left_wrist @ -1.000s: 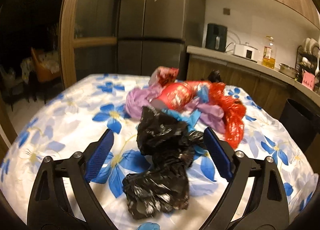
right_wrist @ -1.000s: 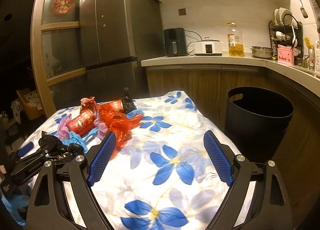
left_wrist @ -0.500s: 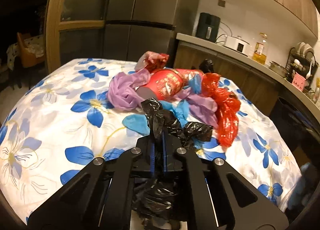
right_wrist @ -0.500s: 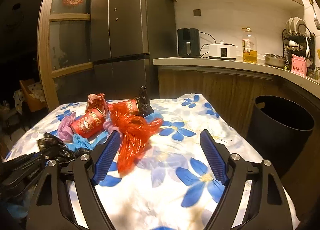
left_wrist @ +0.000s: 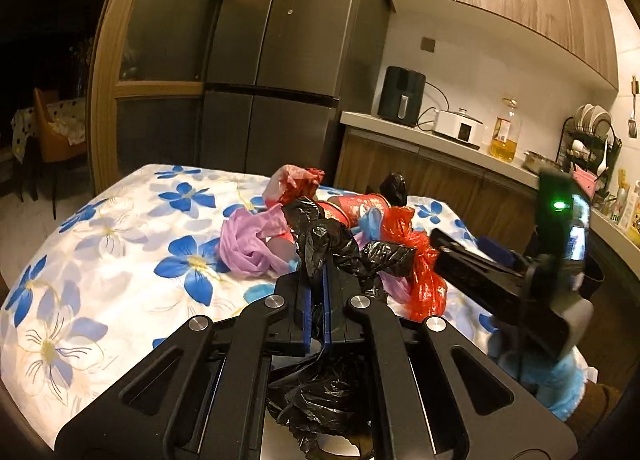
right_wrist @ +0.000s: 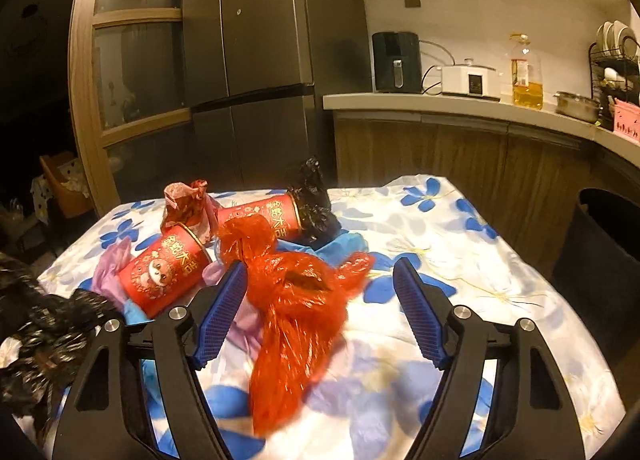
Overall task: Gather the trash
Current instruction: 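Grasp the black plastic bag with the left tool while the right tool grasps red cellophane, then lift and carry the black bag and red cellophane over the black bin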
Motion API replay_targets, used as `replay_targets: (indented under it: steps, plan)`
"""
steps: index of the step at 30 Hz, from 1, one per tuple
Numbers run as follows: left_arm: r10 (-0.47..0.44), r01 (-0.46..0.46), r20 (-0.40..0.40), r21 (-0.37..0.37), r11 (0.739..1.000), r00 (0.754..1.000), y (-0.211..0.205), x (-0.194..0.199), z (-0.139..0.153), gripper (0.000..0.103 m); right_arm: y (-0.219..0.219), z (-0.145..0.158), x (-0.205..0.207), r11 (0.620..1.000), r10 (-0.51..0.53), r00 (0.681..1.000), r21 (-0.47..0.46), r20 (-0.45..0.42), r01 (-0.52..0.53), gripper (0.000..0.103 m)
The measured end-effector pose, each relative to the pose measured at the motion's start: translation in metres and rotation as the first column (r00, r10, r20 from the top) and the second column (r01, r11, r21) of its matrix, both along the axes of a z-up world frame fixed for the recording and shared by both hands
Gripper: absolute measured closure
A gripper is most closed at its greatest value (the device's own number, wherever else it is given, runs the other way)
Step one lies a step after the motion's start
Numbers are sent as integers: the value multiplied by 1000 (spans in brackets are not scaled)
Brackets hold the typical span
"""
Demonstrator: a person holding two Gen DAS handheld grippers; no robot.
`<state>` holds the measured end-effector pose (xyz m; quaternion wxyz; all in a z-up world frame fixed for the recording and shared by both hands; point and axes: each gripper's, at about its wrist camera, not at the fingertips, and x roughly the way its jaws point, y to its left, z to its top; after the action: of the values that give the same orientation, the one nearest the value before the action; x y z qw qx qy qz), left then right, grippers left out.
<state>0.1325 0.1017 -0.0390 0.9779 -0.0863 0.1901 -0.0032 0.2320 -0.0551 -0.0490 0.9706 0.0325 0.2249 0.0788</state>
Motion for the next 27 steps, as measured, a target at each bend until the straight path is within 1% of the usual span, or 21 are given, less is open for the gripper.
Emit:
replay_targets:
  steps: [4,7,8,9,11,13,16,19,27]
  plan:
    - [-6,6,-9,6,1000,1000,0,4,-2,100,5,-12,12,1000,9,999,-6,-42,-9,29]
    - [-12,13,-17,9,1000,1000,-2,7,-4,100,4,-18,17,1000,20,998,4,-67,-20,36]
    - [-15,15,-21,10,1000,1000,-3,8,-4,100,4,-18,17,1000,23,997,8,-70,-23,41]
    - [-17,18,-23,10,1000,1000,-3,8,-5,100,4,-19,18,1000,29,997,12,-72,-29,50]
    - [-19,20,-27,14,1000,999,-5,9,-6,100,5,-19,17,999,47,996,15,-76,-46,57]
    - [-20,20,-28,12,1000,999,-4,9,-6,100,7,-19,16,998,61,995,12,-79,-60,69]
    - [-14,14,-26,11,1000,1000,-4,8,-5,100,9,-17,10,997,73,995,8,-71,-73,82]
    - [-9,10,-24,13,1000,1000,-6,5,-3,100,4,-12,2,997,79,995,17,-56,-78,87]
    - [-19,19,-8,22,1000,1000,-19,-4,7,100,-25,16,-30,996,61,998,59,16,-62,88]
